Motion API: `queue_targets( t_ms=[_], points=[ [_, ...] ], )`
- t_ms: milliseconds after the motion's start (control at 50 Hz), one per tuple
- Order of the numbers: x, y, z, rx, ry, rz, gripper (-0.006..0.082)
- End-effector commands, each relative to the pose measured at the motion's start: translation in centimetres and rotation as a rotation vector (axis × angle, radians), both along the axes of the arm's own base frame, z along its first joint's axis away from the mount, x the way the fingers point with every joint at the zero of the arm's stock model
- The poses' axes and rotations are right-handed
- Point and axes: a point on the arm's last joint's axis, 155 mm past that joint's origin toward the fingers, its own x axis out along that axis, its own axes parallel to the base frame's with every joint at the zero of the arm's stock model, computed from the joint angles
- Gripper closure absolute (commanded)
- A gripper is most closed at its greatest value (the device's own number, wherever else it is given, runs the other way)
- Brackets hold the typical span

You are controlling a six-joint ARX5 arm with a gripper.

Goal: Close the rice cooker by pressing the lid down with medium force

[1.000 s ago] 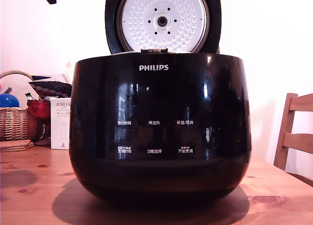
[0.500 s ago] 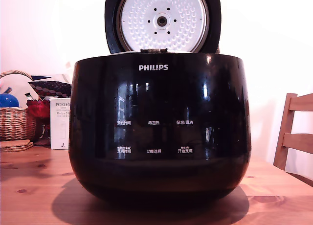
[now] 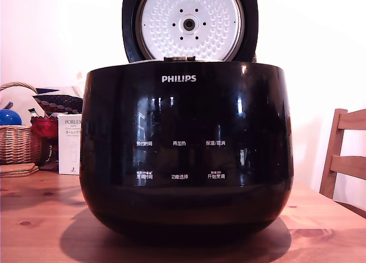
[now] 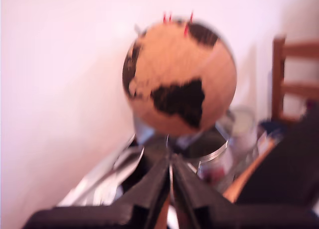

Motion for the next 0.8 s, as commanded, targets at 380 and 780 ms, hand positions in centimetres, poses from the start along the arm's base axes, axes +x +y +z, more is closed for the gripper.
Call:
queue_targets(
  t_ms=[380,780],
  points=[
    [1.3,-3.1,-4.4,-0.14,0.254,-0.126,0.0788],
    [-0.4,-3.4,-5.8,-0.123,0.36,-0.164,0.0788]
  ],
)
